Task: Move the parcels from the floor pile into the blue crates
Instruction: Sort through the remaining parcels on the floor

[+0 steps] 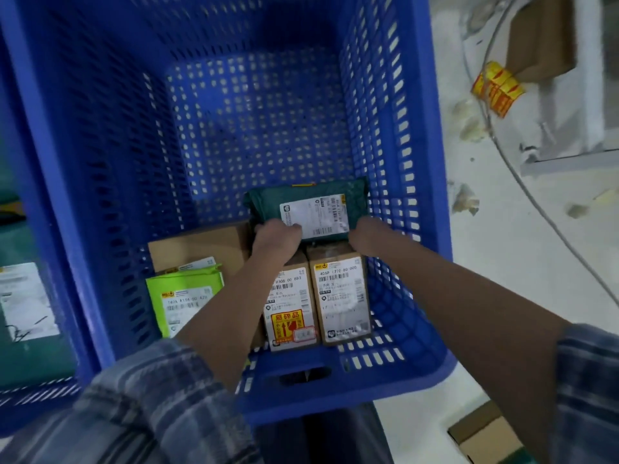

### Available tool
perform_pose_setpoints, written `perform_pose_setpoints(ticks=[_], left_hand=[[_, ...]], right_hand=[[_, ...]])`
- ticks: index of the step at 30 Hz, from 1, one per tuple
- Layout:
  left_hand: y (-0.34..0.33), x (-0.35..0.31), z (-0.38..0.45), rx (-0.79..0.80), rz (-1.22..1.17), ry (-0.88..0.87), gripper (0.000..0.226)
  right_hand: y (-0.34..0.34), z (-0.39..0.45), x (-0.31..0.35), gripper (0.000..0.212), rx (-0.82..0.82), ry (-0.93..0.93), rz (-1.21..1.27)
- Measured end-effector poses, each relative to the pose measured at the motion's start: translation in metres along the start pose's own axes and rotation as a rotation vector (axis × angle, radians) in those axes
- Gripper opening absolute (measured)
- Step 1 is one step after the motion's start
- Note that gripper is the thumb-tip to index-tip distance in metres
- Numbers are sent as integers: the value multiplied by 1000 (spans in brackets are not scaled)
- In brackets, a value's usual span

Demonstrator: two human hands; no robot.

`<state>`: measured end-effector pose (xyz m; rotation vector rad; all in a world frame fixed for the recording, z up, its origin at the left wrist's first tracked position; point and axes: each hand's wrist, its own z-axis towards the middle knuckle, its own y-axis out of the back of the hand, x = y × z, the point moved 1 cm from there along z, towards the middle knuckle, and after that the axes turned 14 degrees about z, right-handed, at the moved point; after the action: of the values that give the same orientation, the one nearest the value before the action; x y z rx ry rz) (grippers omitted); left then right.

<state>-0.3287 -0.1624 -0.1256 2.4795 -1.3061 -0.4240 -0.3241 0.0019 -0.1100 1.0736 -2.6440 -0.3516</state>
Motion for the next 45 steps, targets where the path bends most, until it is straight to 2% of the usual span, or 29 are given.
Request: perform_pose_setpoints(ticks=[2,4,6,9,11,13,15,17,19,20,22,26,31,34,40,45], left_hand=[[8,4,-23,-4,48,-17,41],[18,8,-49,-19,135,-2,37],[27,10,-76,-59,221,-6,34],[37,16,-115,-222,281,-121,28],[39,18,-135,-281,313,-208,29],[36,18,-151,-259,409,-257,26],[34,15,-166,-234,525,-288,27],[30,6,-181,-197,574,-326,28],[23,-9,-193,-183,602,-387,29],[17,-19,-199,-194,614,-418,29],[1,-40,-210,-203,616,-474,28],[-48,-82,-225,-262,568,-594,25],[-133,-109,-252,-209,646,-711,21],[-183,-113,-268,-118,674,-676,18],[-273,-130,-292,34,680,-409,27],[-342,-169,-304,111,778,-404,21]], right_hand=[[3,-27,3,31,-80,90,118],[2,-58,3,20,-176,194,309],[3,-93,-1,22,-278,295,494],[1,-147,-20,20,-438,394,701],[-5,-173,-47,18,-578,366,849],[-15,-190,-83,18,-663,203,1024],[-27,-204,-125,14,-609,-88,1218],[-45,-225,-168,13,-360,-407,1393],[-60,-248,-205,14,-122,-516,1331],[-66,-256,-222,14,-73,-518,1275],[-75,-267,-254,14,-131,-511,1267],[-98,-272,-314,11,-302,-575,1505],[-133,-271,-366,24,-221,-578,1576],[-143,-277,-395,26,-144,-556,1651],[-124,-299,-467,10,-156,-569,1860],[-101,-297,-544,10,-260,-604,1993]])
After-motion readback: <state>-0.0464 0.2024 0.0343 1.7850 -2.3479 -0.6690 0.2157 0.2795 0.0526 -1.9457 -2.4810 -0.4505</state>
